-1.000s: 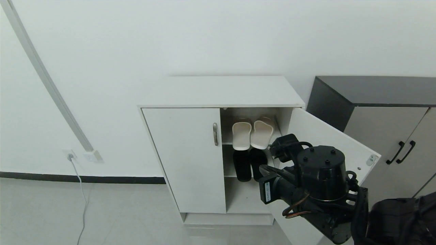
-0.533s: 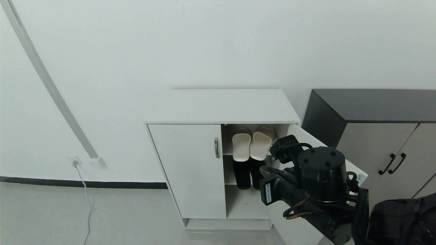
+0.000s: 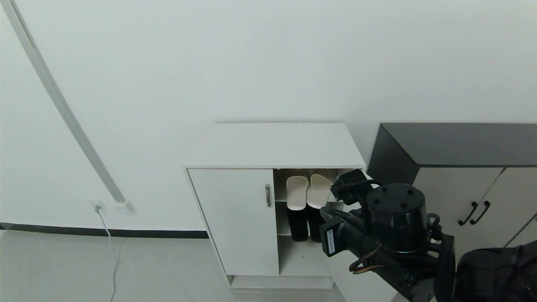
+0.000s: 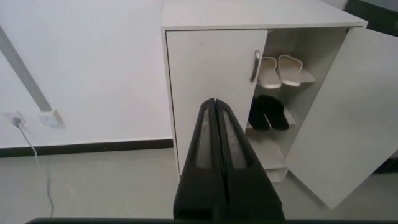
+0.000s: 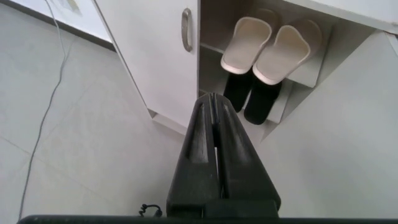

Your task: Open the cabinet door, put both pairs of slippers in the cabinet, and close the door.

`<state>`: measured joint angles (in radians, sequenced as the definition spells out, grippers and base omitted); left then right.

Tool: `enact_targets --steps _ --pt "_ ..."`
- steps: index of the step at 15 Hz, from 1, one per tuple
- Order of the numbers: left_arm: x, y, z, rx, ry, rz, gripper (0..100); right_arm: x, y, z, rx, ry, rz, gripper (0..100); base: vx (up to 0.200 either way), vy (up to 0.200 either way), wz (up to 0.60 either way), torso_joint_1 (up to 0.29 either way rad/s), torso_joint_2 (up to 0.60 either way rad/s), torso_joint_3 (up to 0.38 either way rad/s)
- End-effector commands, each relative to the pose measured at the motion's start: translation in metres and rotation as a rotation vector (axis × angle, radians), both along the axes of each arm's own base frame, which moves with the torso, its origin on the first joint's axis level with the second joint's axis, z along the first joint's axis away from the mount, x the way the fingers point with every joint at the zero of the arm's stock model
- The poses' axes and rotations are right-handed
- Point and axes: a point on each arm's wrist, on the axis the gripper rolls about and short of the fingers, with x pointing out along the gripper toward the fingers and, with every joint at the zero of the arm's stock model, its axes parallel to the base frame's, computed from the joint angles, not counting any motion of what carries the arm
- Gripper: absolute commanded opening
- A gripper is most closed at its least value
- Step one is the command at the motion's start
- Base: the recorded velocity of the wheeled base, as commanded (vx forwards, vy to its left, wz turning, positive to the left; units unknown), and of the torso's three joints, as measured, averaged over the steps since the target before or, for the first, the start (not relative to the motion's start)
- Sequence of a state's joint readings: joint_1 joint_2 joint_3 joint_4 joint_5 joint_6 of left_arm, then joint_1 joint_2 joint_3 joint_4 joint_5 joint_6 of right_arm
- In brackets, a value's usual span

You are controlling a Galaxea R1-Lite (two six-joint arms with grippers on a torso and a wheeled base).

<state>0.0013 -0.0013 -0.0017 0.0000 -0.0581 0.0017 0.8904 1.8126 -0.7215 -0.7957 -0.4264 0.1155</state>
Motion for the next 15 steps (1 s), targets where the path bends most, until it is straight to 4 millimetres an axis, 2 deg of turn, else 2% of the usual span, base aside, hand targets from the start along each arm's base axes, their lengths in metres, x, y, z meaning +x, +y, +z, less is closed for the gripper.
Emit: enact_targets --steps 1,5,11,15 --pt "0.0001 0.0000 0.0000 0.000 0.001 0.000 0 -0.0006 -0.0003 -0.0005 -0.002 0.001 0.001 0 0.000 0.000 0.00 0.000 0.00 0.000" --pt "0.0001 0.0000 0.0000 0.000 0.001 0.000 0 -0.0011 -0.0009 -0.0018 -0.008 0.004 0.001 0 0.000 0.000 0.00 0.000 0.00 0.000" --pt "0.0001 0.0000 0.0000 -0.002 0.002 0.000 0 -0.0014 -0.0013 -0.0041 -0.016 0.009 0.002 0 0.000 0.000 -0.60 0.007 0.00 0.002" --pt "0.0001 0.0000 0.0000 -0.002 0.002 0.000 0 -0.0013 -0.0013 -0.0045 -0.021 0.001 0.005 0 0.000 0.000 0.00 0.062 -0.12 -0.063"
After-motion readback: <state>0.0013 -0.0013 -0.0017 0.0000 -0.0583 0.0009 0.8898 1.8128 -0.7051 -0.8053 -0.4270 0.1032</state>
